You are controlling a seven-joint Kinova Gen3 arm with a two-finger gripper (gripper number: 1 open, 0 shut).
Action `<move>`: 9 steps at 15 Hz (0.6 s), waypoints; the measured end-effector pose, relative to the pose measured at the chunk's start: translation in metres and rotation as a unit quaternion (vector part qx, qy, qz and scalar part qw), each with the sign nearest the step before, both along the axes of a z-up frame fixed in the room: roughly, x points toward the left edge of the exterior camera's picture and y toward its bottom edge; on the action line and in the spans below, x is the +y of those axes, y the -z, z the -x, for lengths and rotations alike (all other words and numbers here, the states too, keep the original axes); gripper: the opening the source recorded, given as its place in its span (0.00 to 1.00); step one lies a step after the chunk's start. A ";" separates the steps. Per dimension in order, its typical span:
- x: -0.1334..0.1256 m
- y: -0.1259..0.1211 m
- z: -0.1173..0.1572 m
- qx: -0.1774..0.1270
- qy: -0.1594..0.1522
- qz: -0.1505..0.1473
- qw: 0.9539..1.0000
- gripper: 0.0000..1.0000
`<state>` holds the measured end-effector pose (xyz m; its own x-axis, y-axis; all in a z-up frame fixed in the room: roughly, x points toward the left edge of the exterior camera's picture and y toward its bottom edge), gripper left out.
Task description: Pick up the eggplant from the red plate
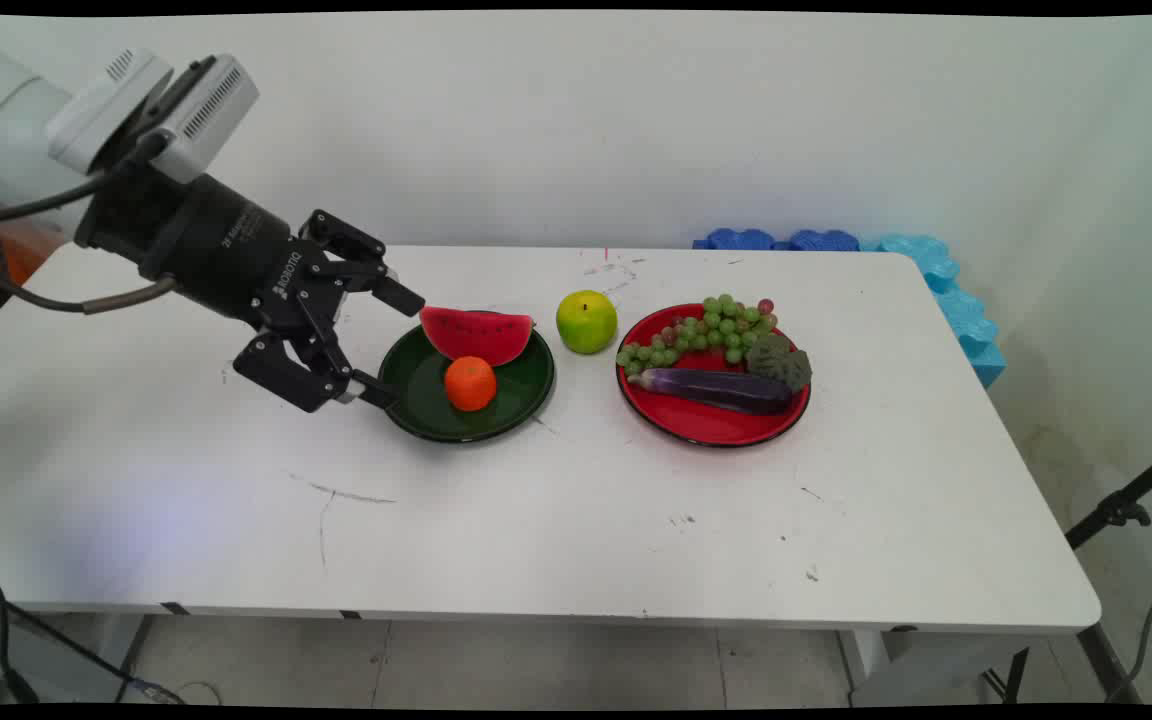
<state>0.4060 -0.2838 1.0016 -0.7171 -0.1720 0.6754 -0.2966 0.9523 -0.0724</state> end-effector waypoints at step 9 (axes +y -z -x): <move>-0.030 -0.016 0.029 -0.012 -0.039 0.013 0.999 1.00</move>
<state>0.3775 -0.3136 1.0174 -0.7180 -0.2107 0.6635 -0.3681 0.9238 -0.1051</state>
